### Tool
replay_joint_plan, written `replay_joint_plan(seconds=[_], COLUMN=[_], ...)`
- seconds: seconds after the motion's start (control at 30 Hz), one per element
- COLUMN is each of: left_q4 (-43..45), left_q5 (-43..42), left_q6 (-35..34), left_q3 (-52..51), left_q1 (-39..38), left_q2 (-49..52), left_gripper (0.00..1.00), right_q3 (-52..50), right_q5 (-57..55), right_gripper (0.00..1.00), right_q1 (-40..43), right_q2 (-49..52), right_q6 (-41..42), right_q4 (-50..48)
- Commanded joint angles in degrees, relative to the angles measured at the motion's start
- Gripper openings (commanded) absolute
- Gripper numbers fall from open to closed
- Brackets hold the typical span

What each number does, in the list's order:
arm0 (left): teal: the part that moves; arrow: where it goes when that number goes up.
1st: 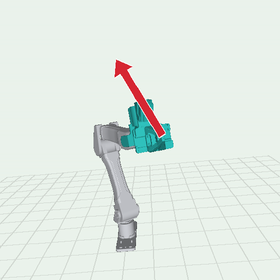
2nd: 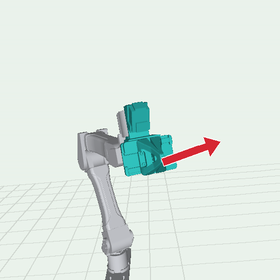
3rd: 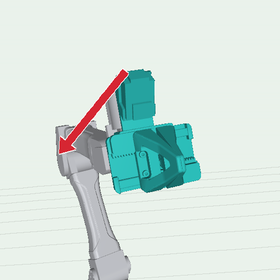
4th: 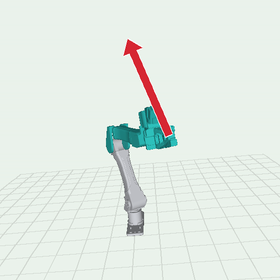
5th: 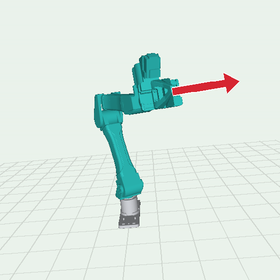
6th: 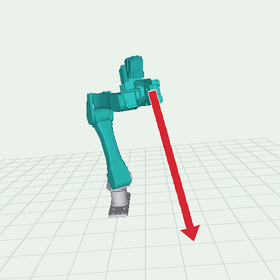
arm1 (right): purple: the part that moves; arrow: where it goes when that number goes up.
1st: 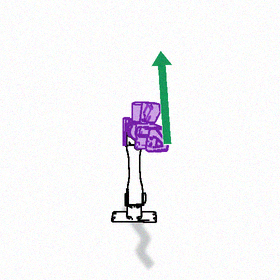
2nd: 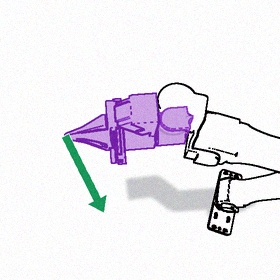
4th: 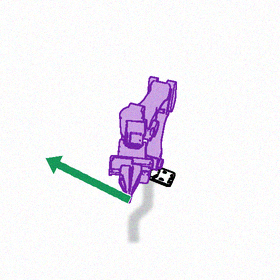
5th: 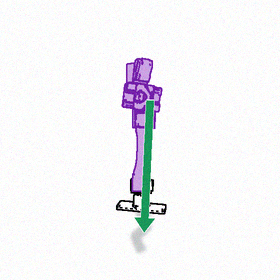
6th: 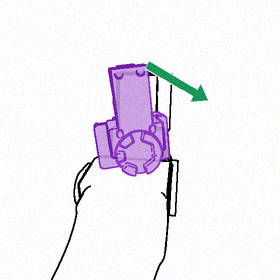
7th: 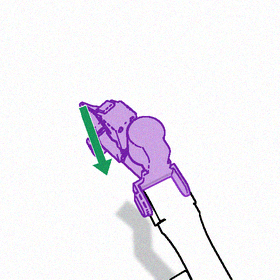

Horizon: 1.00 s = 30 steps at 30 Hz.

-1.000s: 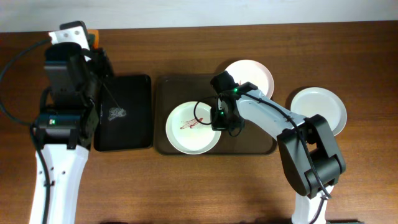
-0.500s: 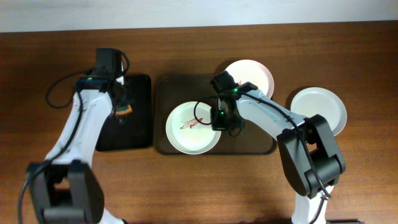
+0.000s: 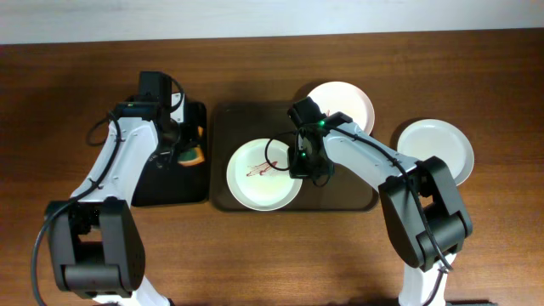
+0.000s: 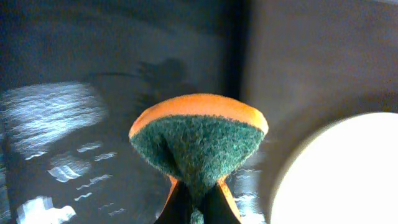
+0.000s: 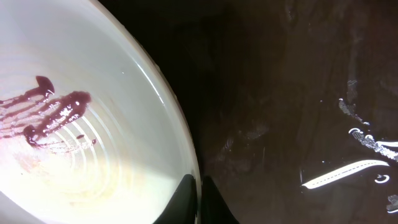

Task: Clean dirty plates on tray and stack at the side
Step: 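Carry the sponge with the left gripper toward the tilted plate, then scrub the tilted plate with the sponge in the left gripper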

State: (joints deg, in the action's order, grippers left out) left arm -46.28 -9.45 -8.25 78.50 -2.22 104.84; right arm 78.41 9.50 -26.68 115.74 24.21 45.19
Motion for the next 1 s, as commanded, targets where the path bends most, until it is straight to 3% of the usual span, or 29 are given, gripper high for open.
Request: replay_joint_plan(seconds=[0.0, 0.33, 0.5, 0.67, 0.83, 0.97], left_q4=[2.40, 4.59, 6.45, 8.33, 10.01, 12.07], left_q5=[-24.50, -47.89, -52.70, -53.13, -46.90, -46.58], left_q6=[4.02, 4.96, 4.92, 4.87, 1.62, 0.50], left_q3=[0.28, 0.28, 0.28, 0.28, 0.28, 0.28], left_q1=[0.17, -3.78, -6.14, -9.18, -11.32, -13.11], left_q2=[-0.33, 9.18, 14.91, 18.27, 19.15, 20.44], left_gripper=[0.00, 0.00, 0.00, 0.00, 0.00, 0.00], right_q3=[-0.52, -0.52, -0.50, -0.52, -0.52, -0.52], right_q5=[-1.11, -1.11, -1.11, -1.11, -1.11, -1.09], right_gripper=[0.04, 0.04, 0.04, 0.04, 0.04, 0.04], right_q1=[-0.33, -0.33, -0.33, -0.33, -0.33, -0.33], right_q2=[0.02, 0.02, 0.02, 0.02, 0.02, 0.02], right_q6=[-0.42, -0.39, -0.39, -0.37, -0.37, -0.35], right_q4=[0.66, 0.92, 1.11, 1.07, 1.07, 1.09])
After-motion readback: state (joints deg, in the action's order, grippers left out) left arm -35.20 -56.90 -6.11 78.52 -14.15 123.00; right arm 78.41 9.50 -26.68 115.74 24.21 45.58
